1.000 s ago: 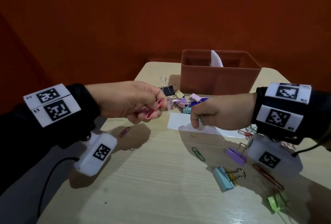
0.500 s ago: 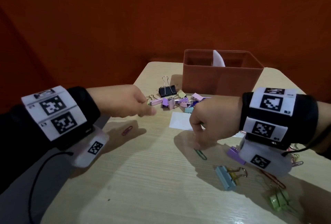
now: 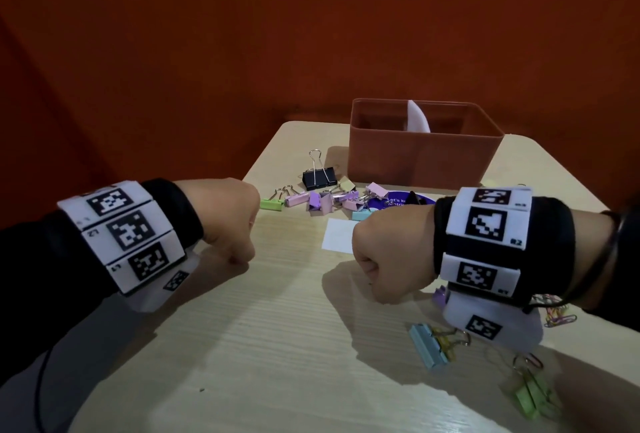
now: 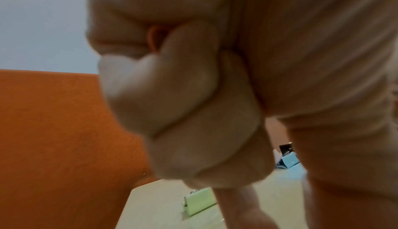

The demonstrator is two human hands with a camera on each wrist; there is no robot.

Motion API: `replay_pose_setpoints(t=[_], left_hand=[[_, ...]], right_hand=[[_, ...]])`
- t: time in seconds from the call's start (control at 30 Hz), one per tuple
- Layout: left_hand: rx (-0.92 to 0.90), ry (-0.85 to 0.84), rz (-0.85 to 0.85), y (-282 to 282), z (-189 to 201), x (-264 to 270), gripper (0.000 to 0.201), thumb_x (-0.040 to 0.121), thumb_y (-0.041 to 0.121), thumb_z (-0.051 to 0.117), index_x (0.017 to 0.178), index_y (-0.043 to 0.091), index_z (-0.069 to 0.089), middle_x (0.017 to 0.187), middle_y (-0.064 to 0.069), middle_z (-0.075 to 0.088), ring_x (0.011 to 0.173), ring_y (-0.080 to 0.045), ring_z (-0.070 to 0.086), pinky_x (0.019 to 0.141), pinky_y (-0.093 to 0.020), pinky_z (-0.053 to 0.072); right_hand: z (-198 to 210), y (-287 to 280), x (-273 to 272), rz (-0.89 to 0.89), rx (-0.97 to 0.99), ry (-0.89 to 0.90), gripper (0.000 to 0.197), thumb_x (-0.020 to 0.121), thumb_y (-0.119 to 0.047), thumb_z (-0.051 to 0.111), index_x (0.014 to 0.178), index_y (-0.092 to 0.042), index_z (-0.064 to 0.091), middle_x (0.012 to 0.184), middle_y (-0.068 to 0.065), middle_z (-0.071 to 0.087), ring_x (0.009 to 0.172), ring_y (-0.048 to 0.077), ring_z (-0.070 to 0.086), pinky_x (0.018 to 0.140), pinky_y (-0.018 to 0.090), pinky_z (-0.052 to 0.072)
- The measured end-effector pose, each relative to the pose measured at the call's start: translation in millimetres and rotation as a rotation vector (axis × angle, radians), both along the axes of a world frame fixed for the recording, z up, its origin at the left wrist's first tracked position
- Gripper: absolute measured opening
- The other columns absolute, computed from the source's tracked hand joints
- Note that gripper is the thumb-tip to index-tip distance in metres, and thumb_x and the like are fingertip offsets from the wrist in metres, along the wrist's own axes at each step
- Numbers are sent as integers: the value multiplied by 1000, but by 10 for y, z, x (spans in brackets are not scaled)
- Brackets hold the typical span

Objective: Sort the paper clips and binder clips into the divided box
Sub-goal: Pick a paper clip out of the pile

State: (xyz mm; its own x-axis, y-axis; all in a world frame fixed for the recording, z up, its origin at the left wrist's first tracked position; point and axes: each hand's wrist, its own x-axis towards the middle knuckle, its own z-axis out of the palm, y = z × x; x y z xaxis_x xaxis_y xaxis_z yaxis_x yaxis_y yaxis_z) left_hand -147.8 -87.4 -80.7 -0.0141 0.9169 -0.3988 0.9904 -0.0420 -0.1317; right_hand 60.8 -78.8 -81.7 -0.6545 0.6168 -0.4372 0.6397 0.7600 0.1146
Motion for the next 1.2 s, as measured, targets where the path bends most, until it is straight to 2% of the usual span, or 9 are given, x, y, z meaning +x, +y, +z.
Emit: replay_pose_setpoints(t=[0.23, 0.33, 0.4, 0.47, 0.6, 0.73, 0.87, 1.07, 1.2], left_hand=[[-83, 40, -25, 75, -47, 69, 35, 70, 26, 66, 47, 17, 41, 46, 3, 31, 49, -19, 31, 46, -26, 19], [-101, 56, -17, 110, -49, 89, 33, 75, 27, 62, 49, 15, 46, 47, 2, 36, 50, -19, 33, 47, -26, 23], [-91, 59, -2, 135, -50, 81, 30, 83, 31, 57, 58, 14, 53, 56, -1, 44, 57, -21, 39, 50, -26, 28], [-90, -24, 24, 172, -33, 51, 31, 91, 30, 46, 66, 14, 52, 67, -2, 48, 63, -20, 41, 57, -28, 32], [-24, -239, 48, 202, 64, -23, 32, 95, 27, 50, 66, 18, 62, 69, 4, 59, 61, -13, 46, 58, -25, 37], [7, -85, -38, 120, 77, -60, 32, 72, 50, 77, 64, 20, 68, 62, 9, 64, 57, -6, 55, 52, -23, 42], [-28, -58, -66, 69, 23, -61, 22, 71, 39, 79, 61, 23, 68, 68, 9, 69, 69, -8, 63, 57, -24, 48], [-89, -139, -42, 64, -31, -90, 16, 66, 28, 71, 55, 21, 62, 56, 8, 62, 56, -10, 55, 56, -30, 48], [-91, -207, 5, 76, 15, -104, 22, 80, 31, 61, 63, 18, 63, 60, 6, 62, 56, -12, 51, 57, -30, 42]], right_hand=[[26, 150, 40, 112, 87, -20, 26, 95, -22, 43, 69, -22, 44, 66, -4, 41, 59, 15, 40, 52, 21, 31], [97, 258, 111, 229, 156, -16, 23, 99, -16, 38, 87, -13, 57, 79, 1, 50, 65, 17, 42, 56, 26, 29], [110, 275, 150, 244, 218, 0, 31, 101, -13, 32, 72, -13, 43, 94, 3, 51, 81, 21, 39, 68, 27, 26], [125, 321, 204, 225, 259, 64, 33, 99, -14, 33, 66, -19, 30, 80, -2, 45, 82, 20, 39, 69, 23, 27], [90, 398, 276, 54, 185, 216, 25, 95, -12, 37, 72, -23, 36, 86, 0, 56, 81, 22, 52, 73, 30, 43], [118, 396, 241, -76, 66, 347, 25, 91, -3, 38, 102, -21, 51, 77, -8, 51, 76, 17, 51, 69, 26, 45], [124, 412, 82, -19, 44, 330, 44, 92, -1, 36, 119, -31, 53, 88, -8, 57, 74, 11, 48, 73, 28, 44], [85, 265, -383, 144, 128, 294, 19, 94, -21, 48, 98, -20, 66, 91, -2, 64, 88, 22, 60, 72, 29, 47], [67, 258, -696, 176, 223, 243, 17, 86, -26, 61, 91, -13, 70, 70, 0, 55, 63, 20, 51, 51, 22, 35]])
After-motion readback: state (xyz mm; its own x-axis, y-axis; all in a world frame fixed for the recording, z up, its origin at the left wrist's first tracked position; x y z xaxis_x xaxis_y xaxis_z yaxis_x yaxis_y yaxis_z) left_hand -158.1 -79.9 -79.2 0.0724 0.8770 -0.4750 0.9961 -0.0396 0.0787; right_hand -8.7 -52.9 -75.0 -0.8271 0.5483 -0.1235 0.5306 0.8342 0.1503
